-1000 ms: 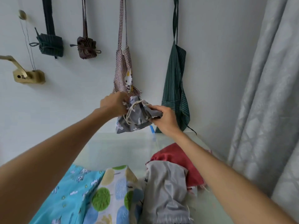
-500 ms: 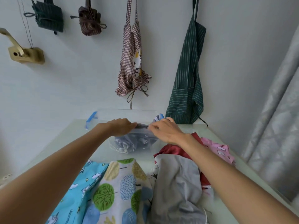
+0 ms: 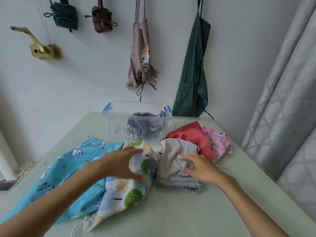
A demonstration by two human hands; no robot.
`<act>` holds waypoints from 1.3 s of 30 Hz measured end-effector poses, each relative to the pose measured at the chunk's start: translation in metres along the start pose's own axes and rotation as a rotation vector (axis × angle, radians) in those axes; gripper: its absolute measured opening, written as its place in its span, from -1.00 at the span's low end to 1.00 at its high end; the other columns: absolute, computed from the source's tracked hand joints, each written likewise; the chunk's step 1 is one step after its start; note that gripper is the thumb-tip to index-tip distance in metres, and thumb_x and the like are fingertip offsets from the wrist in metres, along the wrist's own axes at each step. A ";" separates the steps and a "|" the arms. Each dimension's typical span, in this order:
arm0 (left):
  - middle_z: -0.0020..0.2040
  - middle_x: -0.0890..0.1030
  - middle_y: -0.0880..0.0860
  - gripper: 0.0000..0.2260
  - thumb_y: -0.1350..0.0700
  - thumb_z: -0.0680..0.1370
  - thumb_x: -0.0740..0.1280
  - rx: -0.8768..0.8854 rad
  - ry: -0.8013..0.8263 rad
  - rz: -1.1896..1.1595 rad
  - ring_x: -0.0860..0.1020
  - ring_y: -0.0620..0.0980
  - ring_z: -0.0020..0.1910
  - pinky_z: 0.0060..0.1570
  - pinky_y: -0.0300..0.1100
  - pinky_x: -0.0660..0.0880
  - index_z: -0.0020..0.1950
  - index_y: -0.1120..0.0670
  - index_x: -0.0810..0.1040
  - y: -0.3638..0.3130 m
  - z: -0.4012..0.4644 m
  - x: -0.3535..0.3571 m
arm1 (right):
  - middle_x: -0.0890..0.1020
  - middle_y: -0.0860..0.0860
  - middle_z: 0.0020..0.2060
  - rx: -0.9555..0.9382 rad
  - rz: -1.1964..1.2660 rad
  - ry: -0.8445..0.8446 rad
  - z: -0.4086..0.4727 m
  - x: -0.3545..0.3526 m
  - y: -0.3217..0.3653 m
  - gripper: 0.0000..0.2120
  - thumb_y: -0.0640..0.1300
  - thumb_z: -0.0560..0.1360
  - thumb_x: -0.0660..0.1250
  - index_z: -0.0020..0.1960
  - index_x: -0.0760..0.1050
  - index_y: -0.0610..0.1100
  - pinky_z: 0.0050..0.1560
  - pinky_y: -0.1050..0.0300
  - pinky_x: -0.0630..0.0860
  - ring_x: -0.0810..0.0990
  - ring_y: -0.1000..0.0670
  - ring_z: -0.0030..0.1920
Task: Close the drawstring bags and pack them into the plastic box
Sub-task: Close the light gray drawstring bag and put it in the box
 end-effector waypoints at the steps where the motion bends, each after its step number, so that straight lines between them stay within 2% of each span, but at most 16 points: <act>1: 0.56 0.02 -0.12 -0.13 -0.35 0.36 0.35 0.023 0.041 0.048 0.19 0.01 0.49 0.41 0.03 0.22 0.52 -0.20 -0.05 -0.003 -0.001 0.013 | 0.42 0.02 0.36 0.020 -0.014 0.025 -0.007 0.009 -0.006 -0.53 0.07 0.48 0.33 0.36 0.40 0.04 0.34 0.05 0.33 0.35 -0.04 0.39; 3: 0.57 -0.08 -0.08 -0.15 -0.28 0.42 0.35 0.074 0.089 0.084 0.08 0.03 0.53 0.46 0.05 0.10 0.52 -0.20 -0.12 -0.008 0.006 0.032 | 0.34 0.04 0.40 0.011 0.001 -0.027 -0.017 0.021 -0.010 -0.48 0.08 0.47 0.35 0.39 0.36 0.05 0.35 0.14 0.25 0.29 -0.02 0.41; 6: 0.57 -0.10 -0.02 -0.20 -0.23 0.47 0.31 0.085 0.100 0.088 0.01 0.08 0.54 0.49 0.11 0.02 0.53 -0.16 -0.12 -0.009 0.028 0.040 | 0.40 0.04 0.31 -0.053 0.065 -0.319 -0.029 0.022 -0.007 -0.51 -0.05 0.46 0.38 0.36 0.39 0.02 0.23 0.29 0.23 0.33 0.03 0.36; 9: 0.57 0.01 -0.03 -0.27 -0.19 0.50 0.29 0.050 -0.049 0.154 0.07 0.07 0.53 0.49 0.06 0.06 0.54 -0.13 -0.04 -0.005 0.053 0.037 | 0.47 0.04 0.18 0.031 0.180 -0.519 -0.039 0.020 -0.012 -0.55 -0.09 0.43 0.40 0.29 0.40 -0.05 0.07 0.30 0.30 0.39 0.07 0.23; 12: 0.54 0.15 -0.04 -0.34 -0.03 0.53 0.33 -0.044 -0.267 0.206 0.17 0.05 0.49 0.46 -0.02 0.13 0.53 -0.12 0.05 0.001 0.075 0.034 | 0.51 0.05 0.07 0.183 0.247 -0.457 -0.037 0.031 -0.025 -0.68 -0.03 0.42 0.40 0.11 0.39 -0.01 0.00 0.13 0.41 0.47 0.02 0.14; 15: 0.52 0.20 -0.01 -0.35 0.10 0.51 0.33 -0.110 -0.364 0.133 0.19 0.07 0.47 0.44 -0.01 0.17 0.52 -0.08 0.09 -0.004 0.080 0.030 | 0.57 0.11 -0.02 0.177 0.327 -0.339 -0.040 0.038 -0.031 -0.74 0.05 0.41 0.40 0.05 0.43 0.07 0.04 0.09 0.49 0.55 0.05 0.06; 17: 0.51 0.20 0.02 -0.35 0.11 0.49 0.35 -0.069 -0.480 0.083 0.18 0.07 0.48 0.44 -0.04 0.15 0.52 -0.03 0.12 -0.022 0.068 0.023 | 0.59 0.11 -0.04 0.137 0.316 -0.296 -0.043 0.038 -0.034 -0.72 0.06 0.39 0.42 0.07 0.54 0.03 0.07 0.09 0.49 0.55 0.06 0.03; 19: 0.44 0.34 -0.01 -0.45 0.03 0.48 0.36 0.048 -0.579 -0.018 0.30 0.02 0.39 0.33 -0.09 0.27 0.44 -0.07 0.28 -0.042 0.050 0.020 | 0.57 0.13 -0.15 0.080 0.280 -0.268 -0.046 0.037 -0.031 -0.86 0.08 0.37 0.42 -0.11 0.56 0.09 -0.01 0.10 0.46 0.52 0.04 -0.05; 22: 0.29 0.48 -0.11 -0.51 -0.13 0.42 0.41 0.202 -0.388 -0.054 0.43 -0.05 0.25 0.16 -0.09 0.46 0.32 -0.16 0.40 -0.064 0.032 0.044 | 0.42 0.11 -0.40 0.058 0.349 -0.263 -0.053 0.041 -0.023 -0.73 -0.01 0.44 0.38 -0.36 0.35 0.04 -0.23 0.15 0.32 0.40 0.06 -0.26; 24: 0.32 0.45 -0.10 -0.46 -0.12 0.41 0.42 0.131 -0.312 -0.086 0.42 -0.03 0.28 0.19 -0.07 0.45 0.36 -0.14 0.36 -0.062 0.032 0.065 | 0.42 0.09 -0.43 0.079 0.452 -0.311 -0.059 0.042 -0.021 -0.75 -0.05 0.49 0.34 -0.32 0.36 -0.02 -0.27 0.16 0.31 0.39 0.11 -0.34; 26: 0.27 0.47 -0.06 -0.52 -0.05 0.45 0.40 -0.016 -0.421 -0.236 0.47 -0.01 0.21 0.08 -0.11 0.48 0.33 -0.09 0.38 -0.052 0.031 0.074 | 0.47 0.11 -0.42 0.068 0.594 -0.367 -0.063 0.040 -0.021 -0.80 -0.09 0.51 0.33 -0.27 0.40 -0.04 -0.27 0.23 0.33 0.41 0.16 -0.35; 30: -0.13 0.63 -0.01 -0.78 -0.06 0.56 0.28 -0.188 -0.645 -0.703 0.59 0.03 -0.18 -0.26 -0.14 0.46 -0.02 0.07 0.57 -0.038 0.023 0.084 | 0.58 0.06 -0.43 0.138 1.063 -0.391 -0.067 0.030 -0.021 -0.84 -0.20 0.53 0.31 -0.24 0.48 -0.13 -0.36 0.33 0.40 0.52 0.15 -0.42; 32: -0.19 0.65 0.04 -0.74 0.02 0.62 0.19 -0.169 -0.530 -1.153 0.60 0.03 -0.19 -0.26 -0.16 0.45 -0.06 0.14 0.59 -0.037 0.022 0.088 | 0.58 -0.03 -0.44 0.197 1.197 -0.386 -0.069 0.028 -0.021 -0.81 -0.20 0.55 0.27 -0.24 0.46 -0.13 -0.42 0.32 0.42 0.51 0.10 -0.48; 34: -0.07 0.68 0.03 -0.73 0.00 0.64 0.11 -0.129 -0.289 -1.573 0.63 -0.04 -0.06 -0.12 -0.18 0.53 0.07 0.08 0.56 -0.044 0.021 0.091 | 0.55 -0.05 -0.46 0.212 1.184 -0.347 -0.071 0.028 -0.019 -0.81 -0.15 0.55 0.27 -0.24 0.43 -0.14 -0.46 0.31 0.39 0.45 0.09 -0.52; 37: -0.05 0.68 -0.05 -0.67 -0.20 0.60 0.06 -0.135 -0.094 -1.611 0.63 -0.09 -0.05 -0.19 -0.19 0.43 0.02 -0.04 0.51 -0.048 0.018 0.092 | 0.54 -0.05 -0.42 0.140 1.125 -0.210 -0.075 0.031 -0.012 -0.81 -0.05 0.44 0.38 -0.20 0.45 -0.16 -0.43 0.28 0.40 0.46 0.08 -0.49; 39: -0.13 0.65 -0.06 -0.64 -0.26 0.56 0.08 -0.146 -0.070 -1.505 0.62 -0.09 -0.16 -0.27 -0.22 0.38 -0.01 -0.03 0.49 -0.050 0.016 0.090 | 0.52 0.02 -0.39 0.090 0.868 -0.151 -0.081 0.035 -0.007 -0.77 -0.01 0.35 0.50 -0.13 0.53 -0.10 -0.36 0.28 0.37 0.43 0.12 -0.43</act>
Point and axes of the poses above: each hand's wrist, its own z-axis towards the middle knuckle, its own x-axis out of the palm, y = z × x, the point moved 4 cm from there along z, towards the middle knuckle
